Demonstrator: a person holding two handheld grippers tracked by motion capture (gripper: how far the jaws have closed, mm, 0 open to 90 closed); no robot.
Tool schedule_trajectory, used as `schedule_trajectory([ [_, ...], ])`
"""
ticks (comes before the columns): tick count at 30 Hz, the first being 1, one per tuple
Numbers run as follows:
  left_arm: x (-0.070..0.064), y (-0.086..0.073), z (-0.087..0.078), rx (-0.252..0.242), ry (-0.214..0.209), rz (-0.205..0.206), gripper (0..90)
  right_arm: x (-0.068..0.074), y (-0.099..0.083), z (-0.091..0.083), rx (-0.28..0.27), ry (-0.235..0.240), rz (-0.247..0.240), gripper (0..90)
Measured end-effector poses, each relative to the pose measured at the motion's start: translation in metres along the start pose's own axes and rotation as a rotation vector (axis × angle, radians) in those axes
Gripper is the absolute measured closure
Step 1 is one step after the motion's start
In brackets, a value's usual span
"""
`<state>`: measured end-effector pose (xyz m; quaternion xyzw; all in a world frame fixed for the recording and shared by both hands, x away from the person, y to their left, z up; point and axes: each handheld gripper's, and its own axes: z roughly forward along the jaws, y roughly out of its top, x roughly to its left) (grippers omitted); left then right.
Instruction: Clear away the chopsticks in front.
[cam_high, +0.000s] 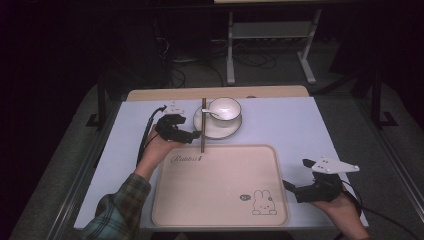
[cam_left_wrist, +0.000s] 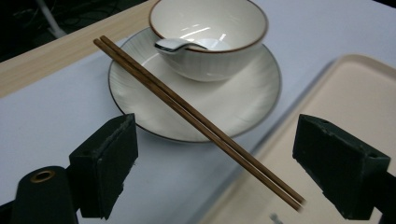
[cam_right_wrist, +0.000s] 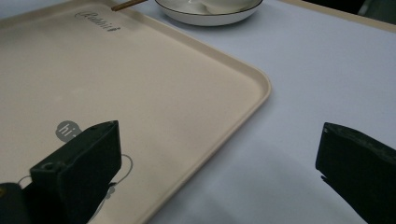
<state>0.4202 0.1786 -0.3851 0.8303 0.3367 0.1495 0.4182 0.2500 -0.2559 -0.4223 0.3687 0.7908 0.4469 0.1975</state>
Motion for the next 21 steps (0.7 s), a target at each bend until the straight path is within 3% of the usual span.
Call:
schedule_trajectory([
  [12, 0.011, 0.013, 0.042, 0.067, 0.016, -0.032, 31.2, -0.001, 0.0, -0.002, -0.009, 0.002, 0.004, 0.0],
  [21, 0.01, 0.019, 0.07, 0.164, 0.066, -0.019, 43.2, -0.002, 0.0, -0.003, -0.015, 0.004, 0.01, 0.0],
])
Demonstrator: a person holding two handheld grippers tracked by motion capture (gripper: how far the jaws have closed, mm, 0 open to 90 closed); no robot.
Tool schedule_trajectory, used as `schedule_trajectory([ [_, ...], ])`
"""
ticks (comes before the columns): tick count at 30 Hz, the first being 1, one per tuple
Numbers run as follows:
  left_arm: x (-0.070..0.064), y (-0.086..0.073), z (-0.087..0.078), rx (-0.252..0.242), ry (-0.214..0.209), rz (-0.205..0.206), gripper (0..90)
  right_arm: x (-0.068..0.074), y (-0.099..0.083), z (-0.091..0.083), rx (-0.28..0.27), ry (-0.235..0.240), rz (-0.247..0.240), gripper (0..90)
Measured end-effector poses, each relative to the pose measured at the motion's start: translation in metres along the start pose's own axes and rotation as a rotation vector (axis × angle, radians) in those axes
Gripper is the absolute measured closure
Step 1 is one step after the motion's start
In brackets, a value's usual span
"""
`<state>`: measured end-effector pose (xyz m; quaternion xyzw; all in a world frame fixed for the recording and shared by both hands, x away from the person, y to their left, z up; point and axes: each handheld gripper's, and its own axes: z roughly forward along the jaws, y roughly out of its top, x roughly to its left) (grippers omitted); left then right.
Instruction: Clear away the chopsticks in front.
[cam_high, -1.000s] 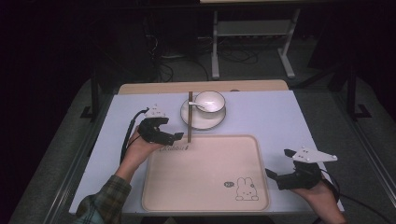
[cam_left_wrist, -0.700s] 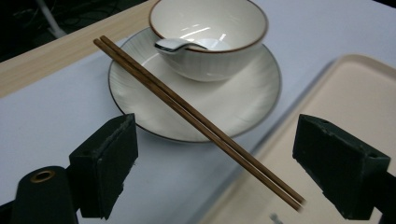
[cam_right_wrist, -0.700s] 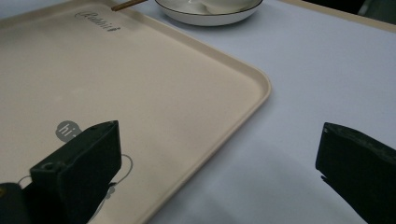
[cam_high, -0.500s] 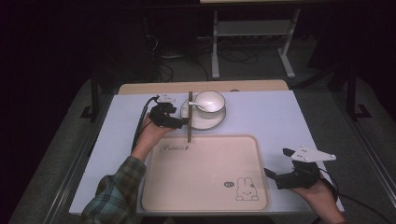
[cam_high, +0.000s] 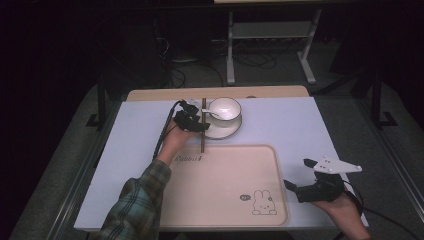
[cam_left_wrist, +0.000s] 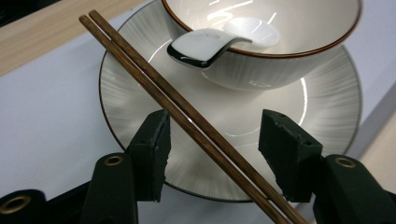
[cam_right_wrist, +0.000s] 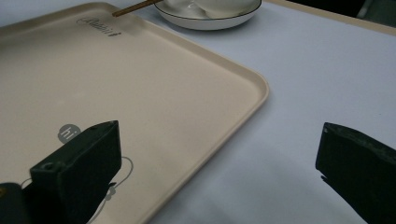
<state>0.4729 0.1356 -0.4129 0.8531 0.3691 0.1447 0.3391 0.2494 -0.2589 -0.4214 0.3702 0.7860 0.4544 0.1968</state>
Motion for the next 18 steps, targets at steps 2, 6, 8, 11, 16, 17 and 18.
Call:
schedule_trajectory([
  [2, -0.001, 0.001, 0.004, 0.018, 0.015, 0.006, 43.9, 0.0, 0.0, 0.0, -0.001, 0.0, 0.002, 0.0],
  [6, -0.001, 0.001, 0.011, 0.04, 0.031, 0.011, 49.7, -0.001, 0.0, -0.001, -0.009, 0.001, 0.01, 0.0],
  [8, -0.001, 0.001, 0.014, 0.039, 0.036, 0.007, 50.1, -0.001, 0.0, -0.001, -0.01, 0.001, 0.01, 0.0],
  [11, 0.001, 0.002, 0.018, 0.036, 0.044, 0.004, 53.7, -0.002, 0.0, -0.001, -0.013, 0.0, 0.011, 0.0],
  [16, 0.005, 0.006, 0.021, 0.032, 0.06, -0.006, 60.0, -0.002, 0.0, -0.002, -0.013, 0.002, 0.01, 0.0],
  [17, 0.006, 0.007, 0.021, 0.031, 0.061, -0.009, 60.9, -0.002, 0.0, -0.002, -0.014, 0.003, 0.011, 0.0],
  [18, 0.008, 0.008, 0.021, 0.033, 0.06, -0.011, 61.5, -0.002, 0.0, -0.002, -0.015, 0.003, 0.013, 0.0],
])
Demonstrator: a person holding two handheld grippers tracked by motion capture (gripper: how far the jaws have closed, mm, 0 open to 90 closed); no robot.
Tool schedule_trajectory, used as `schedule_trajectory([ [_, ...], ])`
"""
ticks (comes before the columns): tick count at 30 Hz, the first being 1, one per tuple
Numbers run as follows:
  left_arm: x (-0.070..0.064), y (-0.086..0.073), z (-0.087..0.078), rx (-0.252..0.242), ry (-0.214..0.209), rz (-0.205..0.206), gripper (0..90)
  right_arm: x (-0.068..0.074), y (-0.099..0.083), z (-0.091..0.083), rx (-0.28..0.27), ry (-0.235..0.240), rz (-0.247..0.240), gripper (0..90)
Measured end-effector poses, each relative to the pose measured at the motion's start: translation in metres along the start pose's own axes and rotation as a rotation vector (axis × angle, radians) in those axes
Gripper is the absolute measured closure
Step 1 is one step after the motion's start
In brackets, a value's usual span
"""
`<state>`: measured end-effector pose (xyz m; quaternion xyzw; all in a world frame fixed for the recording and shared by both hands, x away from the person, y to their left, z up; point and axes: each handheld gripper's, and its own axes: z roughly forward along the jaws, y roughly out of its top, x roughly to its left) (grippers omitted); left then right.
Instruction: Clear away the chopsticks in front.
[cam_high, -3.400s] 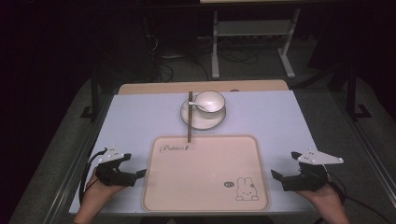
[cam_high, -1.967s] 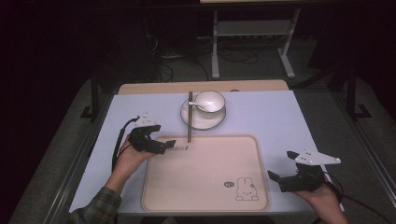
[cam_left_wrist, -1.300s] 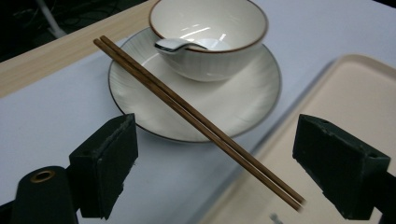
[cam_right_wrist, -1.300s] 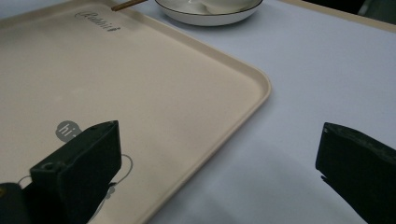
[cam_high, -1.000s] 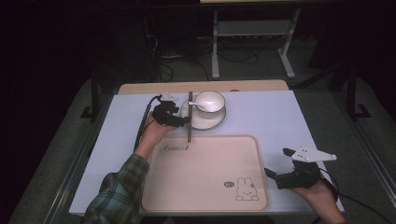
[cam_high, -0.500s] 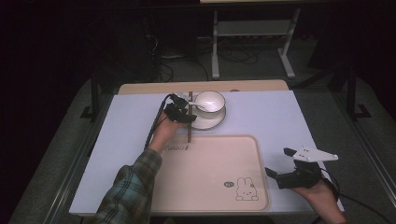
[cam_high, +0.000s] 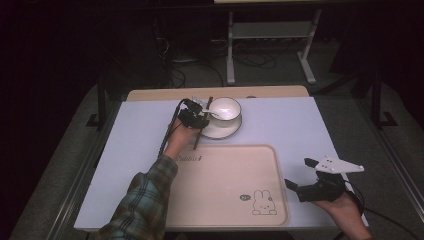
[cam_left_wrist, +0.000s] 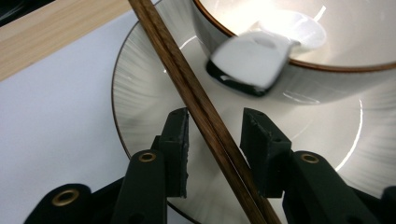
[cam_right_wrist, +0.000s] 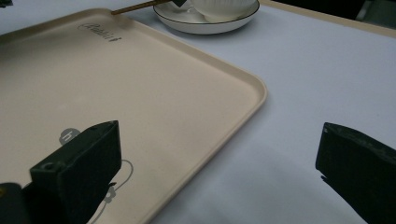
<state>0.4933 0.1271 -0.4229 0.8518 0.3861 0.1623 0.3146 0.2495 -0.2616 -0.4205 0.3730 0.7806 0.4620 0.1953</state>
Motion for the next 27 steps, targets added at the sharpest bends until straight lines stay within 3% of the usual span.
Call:
schedule_trajectory([
  [16, 0.006, 0.01, 0.005, -0.003, 0.021, -0.024, 75.9, 0.0, 0.0, -0.001, -0.003, 0.006, 0.005, 0.0],
  [20, 0.007, 0.01, 0.003, -0.012, 0.022, -0.025, 73.4, 0.0, 0.0, -0.001, -0.004, 0.006, 0.004, 0.0],
  [23, 0.008, 0.01, -0.002, -0.023, 0.023, -0.025, 71.4, 0.0, 0.0, -0.001, -0.005, 0.005, 0.005, 0.0],
  [27, 0.014, 0.005, -0.023, -0.043, 0.002, -0.021, 70.0, 0.001, -0.001, -0.003, -0.008, 0.007, 0.008, 0.0],
])
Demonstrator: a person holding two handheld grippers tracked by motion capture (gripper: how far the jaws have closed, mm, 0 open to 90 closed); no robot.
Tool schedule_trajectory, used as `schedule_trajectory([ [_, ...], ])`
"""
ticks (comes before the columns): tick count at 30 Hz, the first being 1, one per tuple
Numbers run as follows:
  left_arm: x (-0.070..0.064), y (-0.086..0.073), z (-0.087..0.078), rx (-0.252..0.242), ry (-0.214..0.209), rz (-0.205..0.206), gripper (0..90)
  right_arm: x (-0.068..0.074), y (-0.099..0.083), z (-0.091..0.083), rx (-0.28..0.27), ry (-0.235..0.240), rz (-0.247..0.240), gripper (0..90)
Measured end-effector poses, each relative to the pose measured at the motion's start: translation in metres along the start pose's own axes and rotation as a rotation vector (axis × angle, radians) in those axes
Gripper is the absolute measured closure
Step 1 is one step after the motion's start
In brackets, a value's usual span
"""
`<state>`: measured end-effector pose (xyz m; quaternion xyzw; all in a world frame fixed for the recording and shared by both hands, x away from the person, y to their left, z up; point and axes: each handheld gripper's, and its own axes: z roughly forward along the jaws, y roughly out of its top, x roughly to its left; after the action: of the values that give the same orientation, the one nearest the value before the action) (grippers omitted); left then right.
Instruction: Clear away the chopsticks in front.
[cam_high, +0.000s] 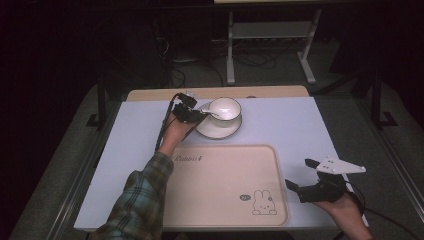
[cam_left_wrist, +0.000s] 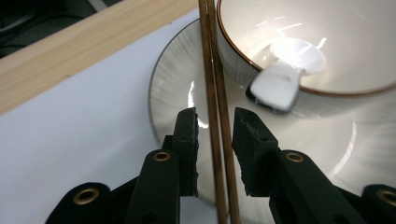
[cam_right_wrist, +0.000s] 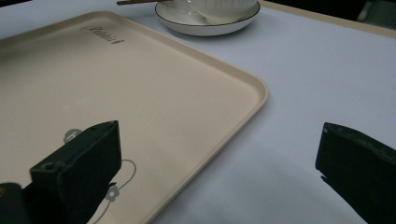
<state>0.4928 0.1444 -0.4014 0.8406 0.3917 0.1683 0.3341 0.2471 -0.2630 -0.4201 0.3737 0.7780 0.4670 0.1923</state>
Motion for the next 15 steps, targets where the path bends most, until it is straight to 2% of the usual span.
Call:
schedule_trajectory([
  [2, 0.003, -0.004, -0.01, -0.015, -0.007, -0.002, 70.3, 0.0, 0.0, 0.0, 0.0, 0.0, -0.001, 0.0],
  [5, 0.005, -0.013, -0.026, -0.036, -0.042, -0.014, 72.0, -0.001, -0.001, -0.001, 0.001, 0.0, 0.004, 0.0],
  [8, 0.004, -0.023, -0.035, -0.028, -0.059, -0.009, 74.5, -0.001, -0.001, -0.002, -0.003, -0.002, 0.008, 0.0],
  [11, 0.005, -0.033, -0.035, -0.01, -0.076, -0.013, 76.5, 0.0, 0.0, -0.001, -0.002, -0.002, 0.002, 0.0],
  [15, 0.008, -0.04, -0.032, 0.002, -0.084, -0.038, 77.9, 0.002, 0.0, 0.0, 0.004, 0.001, -0.002, 0.0],
])
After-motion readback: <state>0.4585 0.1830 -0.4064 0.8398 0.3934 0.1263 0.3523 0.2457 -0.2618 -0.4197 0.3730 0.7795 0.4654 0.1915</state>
